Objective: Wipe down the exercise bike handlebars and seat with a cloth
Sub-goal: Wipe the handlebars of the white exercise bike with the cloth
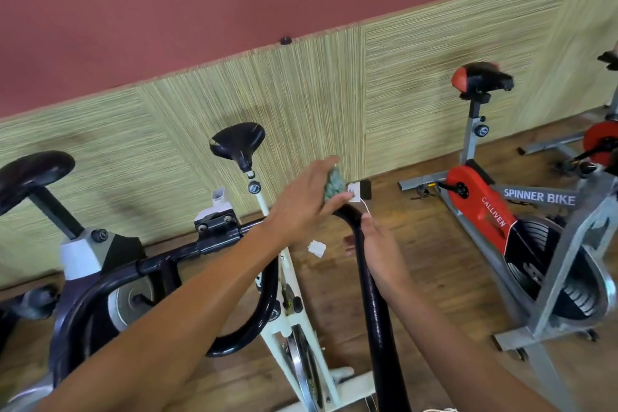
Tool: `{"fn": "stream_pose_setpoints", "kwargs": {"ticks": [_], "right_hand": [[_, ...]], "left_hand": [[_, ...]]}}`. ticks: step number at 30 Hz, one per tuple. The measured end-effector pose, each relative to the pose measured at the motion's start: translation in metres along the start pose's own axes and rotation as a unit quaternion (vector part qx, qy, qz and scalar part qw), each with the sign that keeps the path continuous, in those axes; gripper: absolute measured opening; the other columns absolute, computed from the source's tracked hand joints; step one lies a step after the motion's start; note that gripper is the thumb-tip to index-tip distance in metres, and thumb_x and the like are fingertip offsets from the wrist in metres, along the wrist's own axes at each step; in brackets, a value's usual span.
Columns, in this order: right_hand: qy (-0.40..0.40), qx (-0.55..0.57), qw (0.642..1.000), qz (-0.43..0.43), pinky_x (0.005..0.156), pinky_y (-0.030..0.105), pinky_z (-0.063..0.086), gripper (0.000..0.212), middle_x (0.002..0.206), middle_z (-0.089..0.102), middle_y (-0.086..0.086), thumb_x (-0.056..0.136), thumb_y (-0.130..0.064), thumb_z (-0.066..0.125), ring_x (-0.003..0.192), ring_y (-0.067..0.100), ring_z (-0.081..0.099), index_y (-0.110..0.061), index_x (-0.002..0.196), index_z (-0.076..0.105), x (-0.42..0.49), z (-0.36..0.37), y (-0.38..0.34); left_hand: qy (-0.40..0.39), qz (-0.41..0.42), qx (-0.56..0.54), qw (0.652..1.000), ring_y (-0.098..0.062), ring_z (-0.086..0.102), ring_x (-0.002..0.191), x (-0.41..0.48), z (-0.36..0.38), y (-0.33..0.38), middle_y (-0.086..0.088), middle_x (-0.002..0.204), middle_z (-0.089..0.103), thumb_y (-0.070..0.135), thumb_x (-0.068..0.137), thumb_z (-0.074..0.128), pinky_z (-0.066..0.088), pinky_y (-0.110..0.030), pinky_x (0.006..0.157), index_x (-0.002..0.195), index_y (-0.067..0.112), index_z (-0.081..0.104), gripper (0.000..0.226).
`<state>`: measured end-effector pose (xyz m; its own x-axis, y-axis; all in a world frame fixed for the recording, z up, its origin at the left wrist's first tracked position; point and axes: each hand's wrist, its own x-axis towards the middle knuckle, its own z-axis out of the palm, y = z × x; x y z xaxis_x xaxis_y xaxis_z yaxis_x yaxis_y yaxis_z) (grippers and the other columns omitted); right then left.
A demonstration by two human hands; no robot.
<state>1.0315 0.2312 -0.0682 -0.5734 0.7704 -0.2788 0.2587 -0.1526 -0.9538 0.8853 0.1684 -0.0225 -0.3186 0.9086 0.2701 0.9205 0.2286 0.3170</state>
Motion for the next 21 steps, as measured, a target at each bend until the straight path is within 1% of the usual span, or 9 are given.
{"fn": "stream_pose_setpoints", "kwargs": {"ticks": [2,3,6,8,9,11,15,19,21], "right_hand": [[-0.005,0.016,1.000,0.003,0.074,0.040,0.053,0.039,0.088,0.073,0.014,0.109,-0.037,0.030,0.070,0.021,0.067,-0.018,0.109,0.064,-0.005,-0.002,0.000],[-0.014,0.003,1.000,0.002,0.071,0.038,0.052,0.039,0.088,0.072,0.012,0.108,-0.039,0.031,0.072,0.023,0.067,-0.018,0.105,0.065,-0.007,-0.007,0.002],[-0.086,-0.048,0.995,0.018,0.072,0.030,0.048,0.034,0.083,0.067,-0.001,0.106,-0.044,0.036,0.075,0.015,0.064,-0.026,0.095,0.063,-0.007,-0.029,0.002],[-0.128,-0.044,0.990,0.045,0.073,0.026,0.046,0.028,0.089,0.065,-0.004,0.105,-0.044,0.041,0.080,0.010,0.061,-0.026,0.104,0.062,-0.003,-0.038,-0.004],[-0.130,-0.032,0.989,0.058,0.070,0.024,0.045,0.026,0.091,0.064,-0.004,0.105,-0.043,0.043,0.079,0.009,0.061,-0.024,0.109,0.061,-0.005,-0.039,-0.008],[-0.117,0.001,0.990,0.075,0.063,0.021,0.045,0.024,0.085,0.063,-0.002,0.105,-0.040,0.044,0.072,0.009,0.059,-0.020,0.104,0.059,-0.011,-0.036,-0.012],[-0.075,0.053,0.992,0.086,0.071,0.035,0.047,0.041,0.071,0.058,0.002,0.104,-0.045,0.042,0.068,0.017,0.056,-0.015,0.084,0.060,-0.024,-0.026,-0.008],[-0.043,0.065,0.990,0.114,0.063,0.032,0.044,0.034,0.078,0.055,0.004,0.104,-0.044,0.043,0.067,0.017,0.054,-0.013,0.100,0.055,-0.021,-0.021,0.001],[-0.040,0.106,0.985,0.127,0.071,0.036,0.050,0.028,0.089,0.063,0.006,0.103,-0.038,0.048,0.079,0.020,0.061,-0.014,0.115,0.056,-0.020,-0.024,0.013]], "left_hand": [[-0.063,0.066,0.104,0.990,-0.015,0.055,0.105,0.010,0.014,0.006,-0.003,0.127,0.056,0.064,0.097,0.033,0.047,-0.032,0.090,0.141,0.019,0.039,0.063],[-0.086,0.083,0.142,0.983,-0.016,0.056,0.102,0.014,0.017,0.003,-0.002,0.122,0.059,0.066,0.097,0.027,0.045,-0.030,0.087,0.136,0.019,0.044,0.063],[-0.130,0.020,0.122,0.984,-0.016,0.057,0.092,0.024,0.016,-0.015,0.002,0.108,0.063,0.071,0.093,0.018,0.043,-0.031,0.075,0.120,0.024,0.053,0.065],[-0.138,-0.024,0.111,0.984,-0.019,0.060,0.085,0.028,0.019,-0.018,0.004,0.094,0.063,0.071,0.094,0.019,0.046,-0.035,0.073,0.104,0.027,0.053,0.057],[-0.134,-0.018,0.125,0.983,-0.021,0.061,0.083,0.030,0.022,-0.015,0.005,0.090,0.062,0.070,0.095,0.017,0.047,-0.037,0.073,0.101,0.027,0.053,0.056],[-0.093,0.024,0.156,0.983,-0.020,0.062,0.084,0.027,0.030,-0.008,0.005,0.094,0.065,0.070,0.095,0.011,0.050,-0.038,0.074,0.107,0.025,0.056,0.064],[-0.035,0.130,0.145,0.980,-0.016,0.061,0.094,0.010,0.037,-0.008,0.004,0.112,0.066,0.066,0.098,0.008,0.051,-0.037,0.081,0.123,0.021,0.057,0.071],[-0.038,0.220,0.111,0.969,-0.015,0.059,0.097,0.012,0.038,0.002,0.003,0.113,0.066,0.059,0.101,0.018,0.049,-0.036,0.087,0.122,0.020,0.059,0.060],[-0.041,0.252,0.070,0.964,-0.015,0.057,0.101,0.006,0.048,0.016,0.001,0.112,0.067,0.056,0.101,0.023,0.044,-0.033,0.093,0.120,0.019,0.061,0.056]]}}
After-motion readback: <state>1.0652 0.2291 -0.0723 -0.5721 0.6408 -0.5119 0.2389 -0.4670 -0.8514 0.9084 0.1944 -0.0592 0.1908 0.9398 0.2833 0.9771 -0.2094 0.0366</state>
